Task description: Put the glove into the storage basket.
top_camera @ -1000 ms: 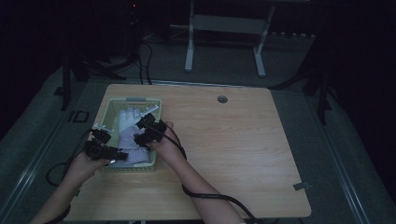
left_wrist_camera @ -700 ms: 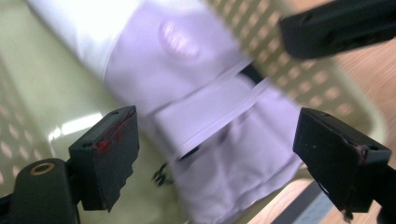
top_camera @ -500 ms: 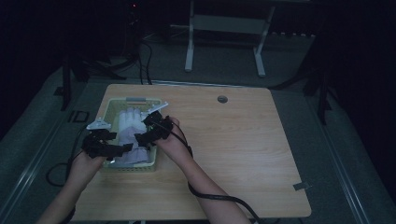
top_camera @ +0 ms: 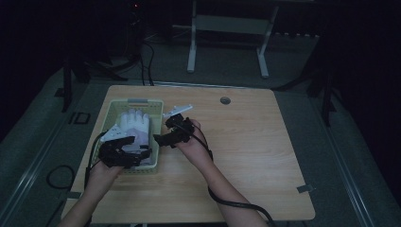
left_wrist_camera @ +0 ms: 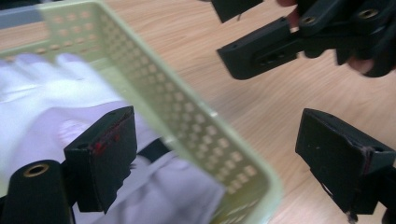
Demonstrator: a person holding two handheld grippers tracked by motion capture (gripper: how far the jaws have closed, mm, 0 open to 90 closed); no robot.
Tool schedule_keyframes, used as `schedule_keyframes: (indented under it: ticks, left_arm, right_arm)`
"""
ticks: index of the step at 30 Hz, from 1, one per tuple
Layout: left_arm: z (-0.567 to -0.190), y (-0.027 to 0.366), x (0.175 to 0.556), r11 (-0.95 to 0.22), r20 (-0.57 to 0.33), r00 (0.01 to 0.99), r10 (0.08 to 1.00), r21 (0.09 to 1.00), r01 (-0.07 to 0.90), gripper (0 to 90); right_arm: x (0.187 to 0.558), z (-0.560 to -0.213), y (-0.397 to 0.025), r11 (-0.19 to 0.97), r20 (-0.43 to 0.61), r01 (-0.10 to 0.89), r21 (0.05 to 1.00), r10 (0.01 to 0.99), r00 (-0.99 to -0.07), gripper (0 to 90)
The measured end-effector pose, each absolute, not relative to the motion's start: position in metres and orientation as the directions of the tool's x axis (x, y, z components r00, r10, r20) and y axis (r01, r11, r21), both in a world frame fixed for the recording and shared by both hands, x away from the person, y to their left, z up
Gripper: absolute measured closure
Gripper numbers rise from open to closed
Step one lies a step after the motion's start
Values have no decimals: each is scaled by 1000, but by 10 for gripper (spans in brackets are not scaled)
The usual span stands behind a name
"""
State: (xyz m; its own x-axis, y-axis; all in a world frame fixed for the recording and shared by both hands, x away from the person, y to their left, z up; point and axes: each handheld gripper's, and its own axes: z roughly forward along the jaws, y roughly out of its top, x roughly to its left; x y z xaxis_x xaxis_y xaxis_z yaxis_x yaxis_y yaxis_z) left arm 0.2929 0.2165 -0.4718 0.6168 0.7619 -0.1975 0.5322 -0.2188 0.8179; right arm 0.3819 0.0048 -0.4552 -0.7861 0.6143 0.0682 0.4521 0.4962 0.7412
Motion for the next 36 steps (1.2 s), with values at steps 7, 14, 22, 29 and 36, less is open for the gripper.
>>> schedule_keyframes:
  ticks: [7,14,22,29,36]
  left_arm:
    - [-470,193,288,-222,-193,651,734,838,499,131]
    - [-472,172,288,-232,-200,720,665,860,454,132]
    - [-477,147,286,-285,-181,753,633,849,444,132]
    - [-482,127,283,-318,-175,778,604,842,436,132]
    - [-488,110,281,-335,-175,796,579,840,428,132]
  right_arm:
    - [379,-459,-18,504,65,456,733,616,-785,144]
    - [377,-460,-42,486,67,464,741,633,-771,145]
    - [371,-463,-66,482,56,461,745,644,-763,145]
    - [369,-472,-90,477,53,474,740,661,-748,145]
    - [364,-478,-112,474,47,478,740,673,-738,144]
